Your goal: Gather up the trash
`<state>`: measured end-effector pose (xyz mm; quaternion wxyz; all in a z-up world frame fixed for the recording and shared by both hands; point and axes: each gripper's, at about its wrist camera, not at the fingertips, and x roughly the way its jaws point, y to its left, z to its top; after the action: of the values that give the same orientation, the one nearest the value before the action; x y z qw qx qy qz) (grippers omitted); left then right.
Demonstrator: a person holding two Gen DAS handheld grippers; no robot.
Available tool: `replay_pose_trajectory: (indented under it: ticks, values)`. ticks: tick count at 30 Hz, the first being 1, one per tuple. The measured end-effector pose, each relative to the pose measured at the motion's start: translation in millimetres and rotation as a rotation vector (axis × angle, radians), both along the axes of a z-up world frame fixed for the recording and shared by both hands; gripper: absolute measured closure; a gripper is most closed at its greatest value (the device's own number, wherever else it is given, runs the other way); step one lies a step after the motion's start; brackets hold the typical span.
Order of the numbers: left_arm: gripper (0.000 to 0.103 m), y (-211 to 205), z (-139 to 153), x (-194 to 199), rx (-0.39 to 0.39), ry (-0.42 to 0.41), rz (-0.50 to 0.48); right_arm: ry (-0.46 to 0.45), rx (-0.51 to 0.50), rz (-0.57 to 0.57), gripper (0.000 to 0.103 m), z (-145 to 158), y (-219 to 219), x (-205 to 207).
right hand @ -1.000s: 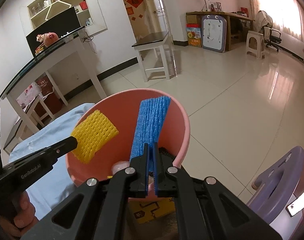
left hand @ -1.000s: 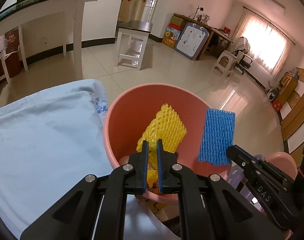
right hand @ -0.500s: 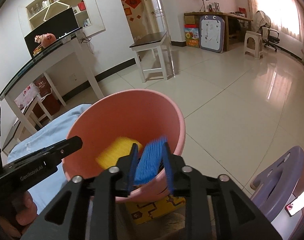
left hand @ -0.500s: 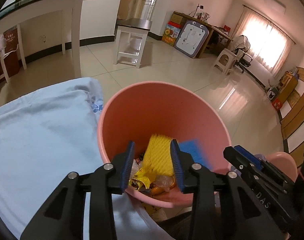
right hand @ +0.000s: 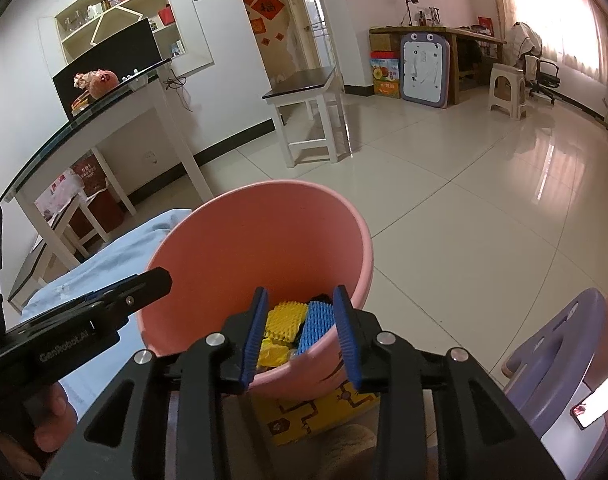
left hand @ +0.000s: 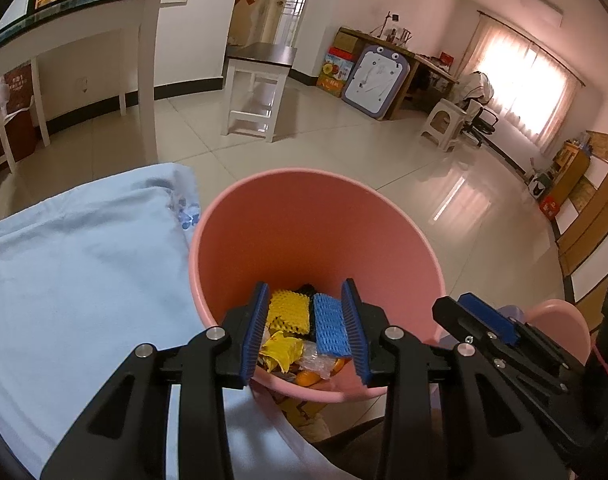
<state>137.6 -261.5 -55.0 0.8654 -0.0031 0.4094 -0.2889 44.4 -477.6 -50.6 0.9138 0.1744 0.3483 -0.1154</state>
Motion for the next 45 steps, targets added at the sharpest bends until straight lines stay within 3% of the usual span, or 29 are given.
replay_pose_trajectory:
  ticks: [6,23,35,45]
  values:
    - [0.065,4,7,-8,-0.009,-0.022,0.001,-0.005,-0.001,0.005,0.069,5,3,-7]
    - [0.065,35,28,-27,-0.058,-0.067,-0.001,-0.022,0.028,0.045,0.049,21,27,-24]
    - [0.065,82,43,-54,-0.085,-0.113,0.023,-0.095,0.022,0.082,0.036,42,71,-43]
    - [0.065,125,52,-74,-0.08,-0.16,0.079,-0.15,-0.005,0.113,0.035,60,110,-64]
